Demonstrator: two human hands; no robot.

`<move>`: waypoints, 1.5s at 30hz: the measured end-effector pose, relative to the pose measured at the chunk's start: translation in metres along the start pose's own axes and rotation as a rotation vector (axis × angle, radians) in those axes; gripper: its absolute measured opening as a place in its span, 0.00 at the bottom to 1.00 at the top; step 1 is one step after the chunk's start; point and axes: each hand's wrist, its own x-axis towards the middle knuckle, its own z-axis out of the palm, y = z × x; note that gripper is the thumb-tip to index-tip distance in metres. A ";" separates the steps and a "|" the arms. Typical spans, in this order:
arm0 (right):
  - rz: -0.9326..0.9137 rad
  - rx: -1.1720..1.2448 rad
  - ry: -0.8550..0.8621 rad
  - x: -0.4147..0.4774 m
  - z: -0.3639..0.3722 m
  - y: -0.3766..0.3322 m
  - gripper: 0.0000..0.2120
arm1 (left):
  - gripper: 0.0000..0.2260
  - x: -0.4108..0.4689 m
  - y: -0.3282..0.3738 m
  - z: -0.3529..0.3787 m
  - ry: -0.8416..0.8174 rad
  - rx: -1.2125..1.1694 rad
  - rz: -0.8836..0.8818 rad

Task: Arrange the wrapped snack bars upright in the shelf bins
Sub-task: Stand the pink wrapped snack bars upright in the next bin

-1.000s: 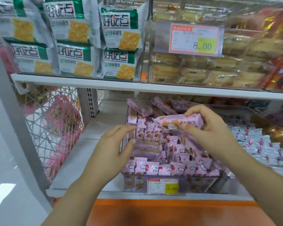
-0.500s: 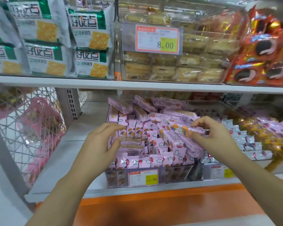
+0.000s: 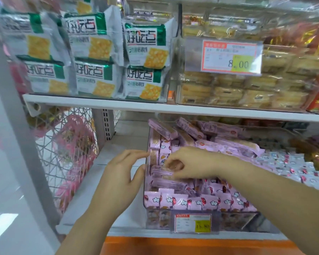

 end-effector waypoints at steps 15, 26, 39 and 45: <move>0.079 -0.358 -0.040 0.031 0.022 0.011 0.11 | 0.13 0.003 -0.002 -0.001 -0.036 0.002 -0.059; -0.131 0.370 0.185 -0.026 -0.012 -0.012 0.10 | 0.15 0.003 0.036 -0.010 0.058 -0.670 -0.150; 0.164 0.306 -0.643 0.010 0.011 -0.003 0.41 | 0.13 0.003 0.017 -0.019 0.258 -0.736 -0.265; 0.238 0.311 -0.649 0.018 0.023 -0.001 0.42 | 0.13 0.005 0.018 -0.017 0.248 -0.722 -0.263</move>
